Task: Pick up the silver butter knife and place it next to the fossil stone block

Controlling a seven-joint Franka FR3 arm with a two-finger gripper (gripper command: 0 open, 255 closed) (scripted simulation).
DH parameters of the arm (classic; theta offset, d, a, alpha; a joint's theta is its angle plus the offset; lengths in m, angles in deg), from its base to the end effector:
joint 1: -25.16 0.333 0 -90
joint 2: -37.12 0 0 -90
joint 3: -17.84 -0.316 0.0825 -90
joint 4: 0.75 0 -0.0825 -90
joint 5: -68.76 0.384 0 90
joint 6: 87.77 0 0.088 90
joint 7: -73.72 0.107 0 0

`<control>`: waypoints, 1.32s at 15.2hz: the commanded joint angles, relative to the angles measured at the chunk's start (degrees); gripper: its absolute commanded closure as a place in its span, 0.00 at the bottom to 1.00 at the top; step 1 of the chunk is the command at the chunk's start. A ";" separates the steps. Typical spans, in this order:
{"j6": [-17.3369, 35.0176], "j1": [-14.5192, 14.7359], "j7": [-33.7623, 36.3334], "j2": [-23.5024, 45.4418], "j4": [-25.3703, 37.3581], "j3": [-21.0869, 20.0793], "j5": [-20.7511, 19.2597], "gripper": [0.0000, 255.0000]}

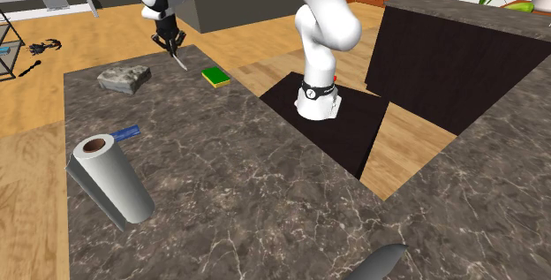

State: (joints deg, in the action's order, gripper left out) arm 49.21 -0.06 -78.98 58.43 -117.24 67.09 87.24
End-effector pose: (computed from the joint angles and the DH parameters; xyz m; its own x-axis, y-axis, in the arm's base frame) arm 0.1842 -0.5731 0.3332 0.3667 0.9199 -0.1386 0.9302 -0.3652 0.0374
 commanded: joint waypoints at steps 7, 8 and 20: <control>4.42 -3.07 -2.93 4.55 -0.82 -3.86 4.94 1.00; 4.95 -3.46 -3.29 5.09 -0.89 -4.35 5.53 1.00; 5.74 -4.06 -3.82 5.91 -0.97 -5.12 6.40 0.00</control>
State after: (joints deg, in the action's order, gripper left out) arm 54.95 -4.12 -82.80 64.34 -118.21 61.97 93.63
